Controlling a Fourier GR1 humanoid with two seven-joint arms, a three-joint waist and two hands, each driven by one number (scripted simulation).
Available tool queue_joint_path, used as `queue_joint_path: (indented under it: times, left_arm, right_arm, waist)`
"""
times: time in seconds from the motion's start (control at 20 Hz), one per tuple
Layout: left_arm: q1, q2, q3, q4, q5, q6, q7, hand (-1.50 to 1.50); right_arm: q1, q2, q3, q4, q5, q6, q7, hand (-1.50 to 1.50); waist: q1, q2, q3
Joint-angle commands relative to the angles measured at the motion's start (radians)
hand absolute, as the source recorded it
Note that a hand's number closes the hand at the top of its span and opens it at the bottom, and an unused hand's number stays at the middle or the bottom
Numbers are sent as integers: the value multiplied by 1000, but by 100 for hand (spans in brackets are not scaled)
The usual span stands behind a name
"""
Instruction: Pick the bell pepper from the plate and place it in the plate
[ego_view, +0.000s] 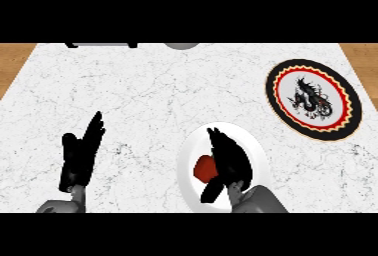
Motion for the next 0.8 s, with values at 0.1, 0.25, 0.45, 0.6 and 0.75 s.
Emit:
queue_joint_path:
  times: [0.1,0.25,0.45,0.6,0.75]
  left_arm:
    - [18,4,36,-33,-10,-42,10,0]
    - [44,-9,24,-9,-7,-45,-33,0]
    - [-3,-65,10,14,-42,-3,0,0]
    - [-27,-18,55,-2,-29,-40,41,0]
    - [27,-2,51,-63,-19,-56,28,0]
  right_arm:
    - [15,4,-48,-19,31,40,-27,150]
    - [55,-34,32,69,89,-60,-165,150]
    - [9,2,19,90,140,-45,-135,150]
    - [-16,-10,-14,100,179,-64,-142,150]
    - [-28,-25,9,1,239,-81,-14,150]
  waist:
    - [-1,-1,0]
    - [0,0,0]
    - [-2,0,0]
    - [-1,0,0]
    - [-2,-2,0]
